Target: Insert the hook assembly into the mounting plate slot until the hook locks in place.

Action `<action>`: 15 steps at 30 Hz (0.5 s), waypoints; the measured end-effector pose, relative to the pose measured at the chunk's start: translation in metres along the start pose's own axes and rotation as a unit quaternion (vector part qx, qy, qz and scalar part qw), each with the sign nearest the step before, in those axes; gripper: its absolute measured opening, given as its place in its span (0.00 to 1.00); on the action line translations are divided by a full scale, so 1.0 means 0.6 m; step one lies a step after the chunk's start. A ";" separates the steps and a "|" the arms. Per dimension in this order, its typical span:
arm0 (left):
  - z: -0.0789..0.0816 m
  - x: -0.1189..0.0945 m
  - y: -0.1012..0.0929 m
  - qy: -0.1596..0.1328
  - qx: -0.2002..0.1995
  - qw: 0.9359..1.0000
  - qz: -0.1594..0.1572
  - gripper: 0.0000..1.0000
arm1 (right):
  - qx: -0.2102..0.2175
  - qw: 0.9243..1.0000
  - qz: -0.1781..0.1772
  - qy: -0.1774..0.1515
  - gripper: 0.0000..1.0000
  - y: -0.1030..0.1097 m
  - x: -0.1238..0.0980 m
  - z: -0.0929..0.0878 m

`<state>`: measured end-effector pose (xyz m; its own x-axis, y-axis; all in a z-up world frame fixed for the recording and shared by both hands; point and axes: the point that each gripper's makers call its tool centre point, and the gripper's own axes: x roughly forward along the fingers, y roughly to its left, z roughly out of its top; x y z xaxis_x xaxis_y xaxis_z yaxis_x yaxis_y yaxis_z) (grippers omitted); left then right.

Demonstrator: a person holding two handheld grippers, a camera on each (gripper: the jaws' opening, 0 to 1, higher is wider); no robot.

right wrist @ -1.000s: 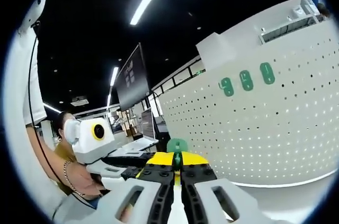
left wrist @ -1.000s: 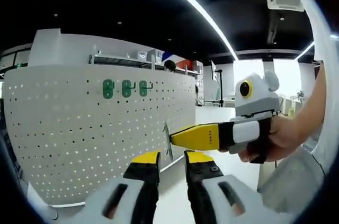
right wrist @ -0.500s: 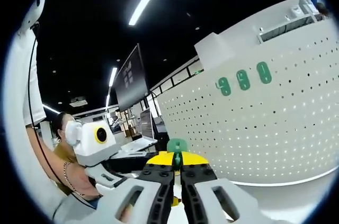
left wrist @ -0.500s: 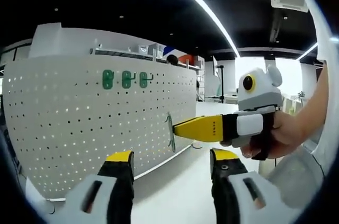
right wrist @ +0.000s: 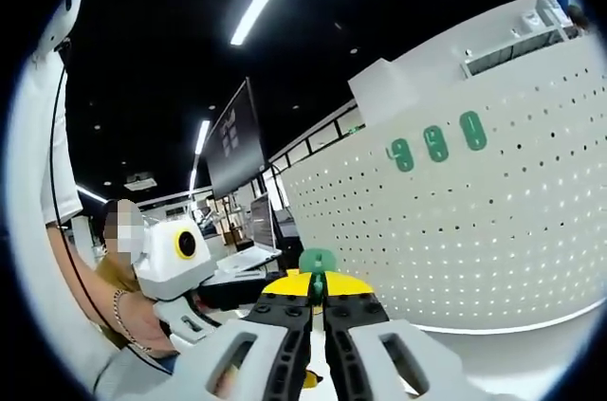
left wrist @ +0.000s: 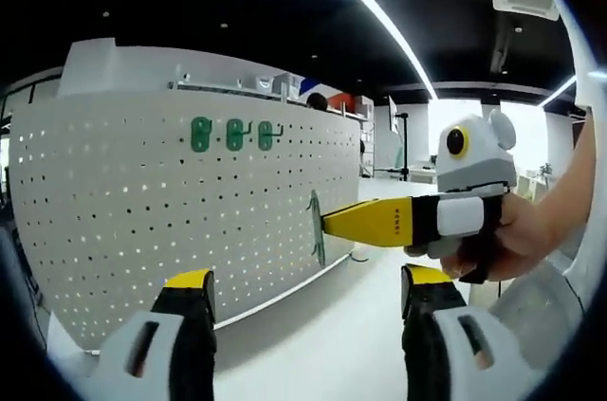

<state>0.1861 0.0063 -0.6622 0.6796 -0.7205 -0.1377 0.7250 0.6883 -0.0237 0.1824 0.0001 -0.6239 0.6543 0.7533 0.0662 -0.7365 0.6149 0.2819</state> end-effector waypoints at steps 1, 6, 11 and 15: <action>0.000 0.000 0.000 0.000 0.000 1.000 0.000 0.82 | -0.002 1.000 -0.001 0.000 0.00 -0.001 0.000 0.001; -0.010 -0.003 0.002 0.007 -0.002 1.000 0.000 0.80 | -0.035 0.999 -0.023 0.002 0.00 -0.016 -0.002 0.017; -0.020 -0.007 0.004 0.012 -0.007 1.000 0.002 0.80 | -0.047 0.998 -0.039 0.005 0.00 -0.035 -0.006 0.028; -0.033 -0.012 0.006 0.017 -0.011 1.000 0.004 0.80 | -0.051 0.998 -0.047 0.003 0.00 -0.047 -0.009 0.035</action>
<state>0.1816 0.0158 -0.6807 0.6808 -0.7119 -0.1724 0.7166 0.6960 -0.0444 0.2031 -0.0260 -0.6121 0.7198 0.6931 0.0380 -0.6864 0.7025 0.1878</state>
